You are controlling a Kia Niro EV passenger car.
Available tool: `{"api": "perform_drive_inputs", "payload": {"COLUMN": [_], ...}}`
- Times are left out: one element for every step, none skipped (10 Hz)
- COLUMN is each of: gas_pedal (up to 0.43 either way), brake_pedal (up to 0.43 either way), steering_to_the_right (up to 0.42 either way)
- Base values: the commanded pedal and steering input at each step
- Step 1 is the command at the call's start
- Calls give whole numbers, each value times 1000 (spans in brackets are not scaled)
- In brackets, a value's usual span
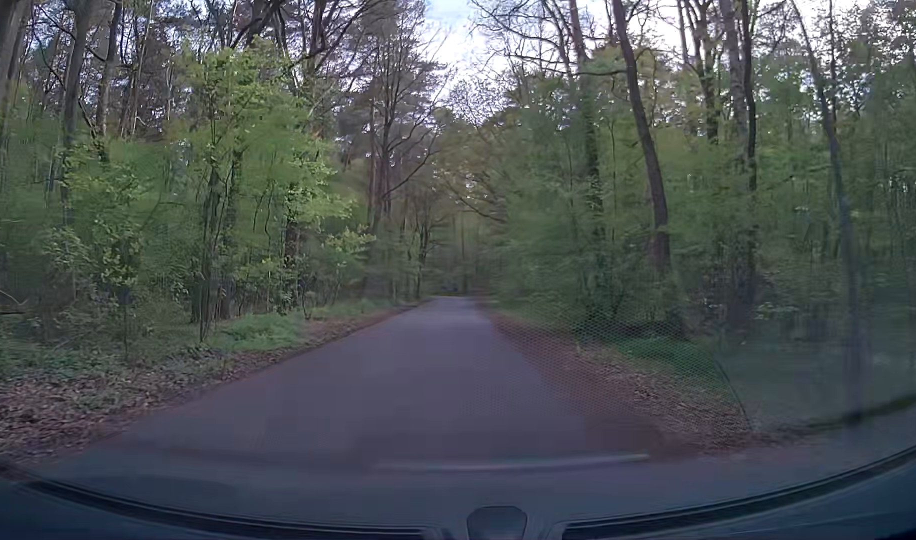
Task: Follow the waypoints while adhering to traffic rules and regulations
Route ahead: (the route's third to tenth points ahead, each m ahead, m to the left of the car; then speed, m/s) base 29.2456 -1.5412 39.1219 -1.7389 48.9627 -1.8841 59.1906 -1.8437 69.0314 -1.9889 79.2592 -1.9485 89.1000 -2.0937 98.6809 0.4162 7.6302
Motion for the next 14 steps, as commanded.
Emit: {"api": "perform_drive_inputs", "payload": {"gas_pedal": [79, 79, 79, 79, 79, 79, 79, 79, 87, 87, 87, 87, 87, 87], "brake_pedal": [0, 0, 0, 0, 0, 0, 0, 0, 0, 0, 0, 0, 0, 0], "steering_to_the_right": [2, 3, 3, 3, 3, 3, 3, 3, 3, 3, 3, 2, 2, 1]}}
